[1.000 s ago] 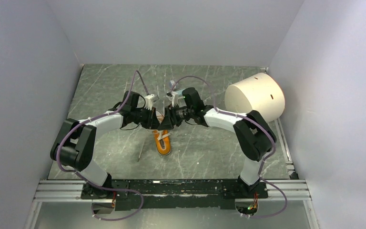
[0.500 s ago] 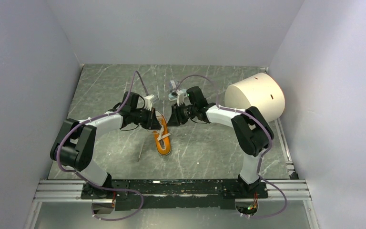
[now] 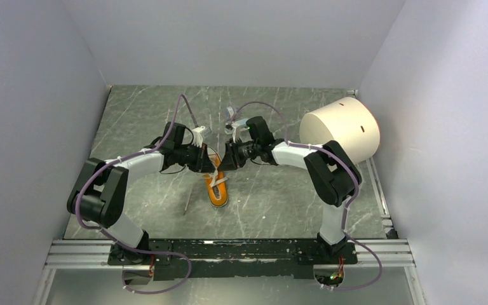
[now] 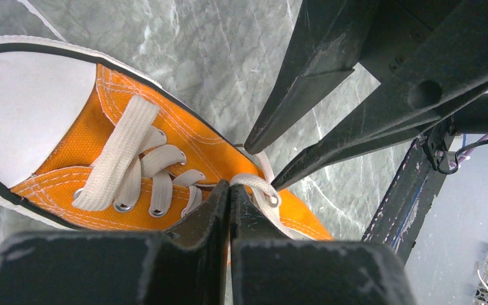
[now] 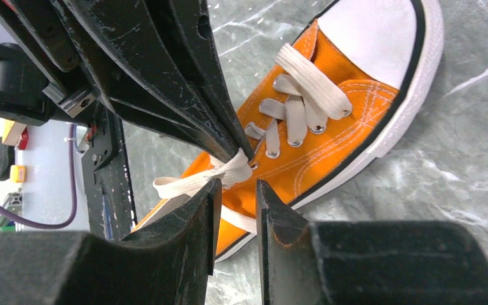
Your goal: Tie the shoes
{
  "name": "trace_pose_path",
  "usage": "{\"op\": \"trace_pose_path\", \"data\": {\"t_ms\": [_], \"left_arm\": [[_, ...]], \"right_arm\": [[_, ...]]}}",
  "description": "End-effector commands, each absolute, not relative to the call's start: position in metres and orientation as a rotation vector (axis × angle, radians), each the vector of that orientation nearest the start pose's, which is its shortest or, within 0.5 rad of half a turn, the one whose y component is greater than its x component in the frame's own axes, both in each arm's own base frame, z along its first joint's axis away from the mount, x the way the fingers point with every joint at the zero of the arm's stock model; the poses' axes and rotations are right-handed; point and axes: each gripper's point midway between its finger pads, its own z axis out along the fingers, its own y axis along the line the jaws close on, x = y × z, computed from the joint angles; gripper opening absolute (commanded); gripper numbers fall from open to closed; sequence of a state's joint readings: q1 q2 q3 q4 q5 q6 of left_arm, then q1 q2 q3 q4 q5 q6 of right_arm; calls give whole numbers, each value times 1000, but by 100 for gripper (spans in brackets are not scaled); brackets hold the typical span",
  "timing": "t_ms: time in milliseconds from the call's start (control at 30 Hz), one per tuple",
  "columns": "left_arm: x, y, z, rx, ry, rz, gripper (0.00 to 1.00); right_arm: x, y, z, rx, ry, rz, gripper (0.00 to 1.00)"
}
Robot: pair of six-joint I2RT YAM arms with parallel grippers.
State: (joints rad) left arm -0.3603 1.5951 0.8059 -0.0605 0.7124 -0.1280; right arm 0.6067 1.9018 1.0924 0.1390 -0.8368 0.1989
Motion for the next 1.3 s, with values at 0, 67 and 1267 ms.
{"op": "trace_pose_path", "data": {"t_ms": [0, 67, 1267], "left_arm": [[278, -234, 74, 641, 2306, -1114, 5], [278, -234, 75, 642, 2302, -1115, 5], [277, -209, 90, 598, 2320, -1059, 47]], "right_arm": [[277, 371, 81, -973, 2087, 1430, 30], [273, 372, 81, -985, 2080, 1446, 31], [270, 378, 86, -994, 2031, 1491, 0]]}}
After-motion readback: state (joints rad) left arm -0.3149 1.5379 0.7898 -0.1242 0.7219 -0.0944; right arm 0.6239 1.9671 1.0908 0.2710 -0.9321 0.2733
